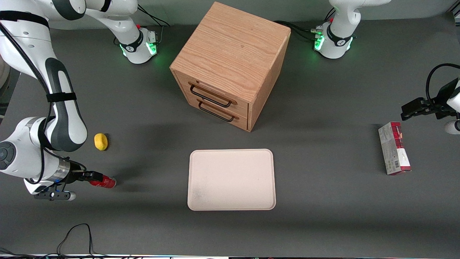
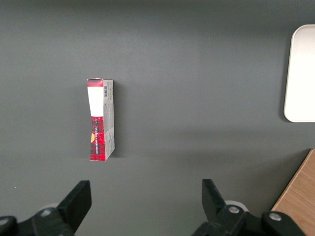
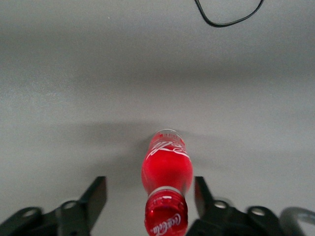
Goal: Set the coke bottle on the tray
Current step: 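Lower the open right gripper over the red Coca-Cola bottle, then close the right gripper on the bottle and lift it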
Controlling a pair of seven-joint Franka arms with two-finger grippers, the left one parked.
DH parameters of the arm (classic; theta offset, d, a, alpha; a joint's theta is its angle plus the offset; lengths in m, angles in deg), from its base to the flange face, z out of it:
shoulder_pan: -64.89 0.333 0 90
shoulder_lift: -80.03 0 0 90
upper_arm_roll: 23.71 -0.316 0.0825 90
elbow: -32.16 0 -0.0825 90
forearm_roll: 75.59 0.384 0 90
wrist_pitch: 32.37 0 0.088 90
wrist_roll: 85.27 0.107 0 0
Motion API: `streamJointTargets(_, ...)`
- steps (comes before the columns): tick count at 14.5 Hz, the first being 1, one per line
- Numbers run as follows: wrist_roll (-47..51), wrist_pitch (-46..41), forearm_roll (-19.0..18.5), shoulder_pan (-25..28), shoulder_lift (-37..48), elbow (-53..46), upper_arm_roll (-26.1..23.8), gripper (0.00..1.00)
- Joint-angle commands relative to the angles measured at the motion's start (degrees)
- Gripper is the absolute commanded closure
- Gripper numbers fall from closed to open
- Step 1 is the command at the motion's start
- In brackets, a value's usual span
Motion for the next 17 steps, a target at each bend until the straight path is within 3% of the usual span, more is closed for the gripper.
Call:
streamJointTargets(1, -1.6, 0.7, 0.7, -0.7, 0.7, 0.6, -0.6, 0.97)
streamJointTargets(7, -0.8, -0.3, 1.1, -0.2, 1.6, -1.2, -0.6, 1.00)
streamJointTargets(14, 8.1, -27.2, -2.5, 4.8, 7.5, -19.0, -0.5, 1.00)
streamJointTargets(15, 11.9, -30.1, -3.5, 6.0, 8.0, -21.2, -1.3, 1.00)
streamJointTargets(17, 21.0, -31.8, -4.3, 6.7, 8.1, -24.3, -7.4, 1.00)
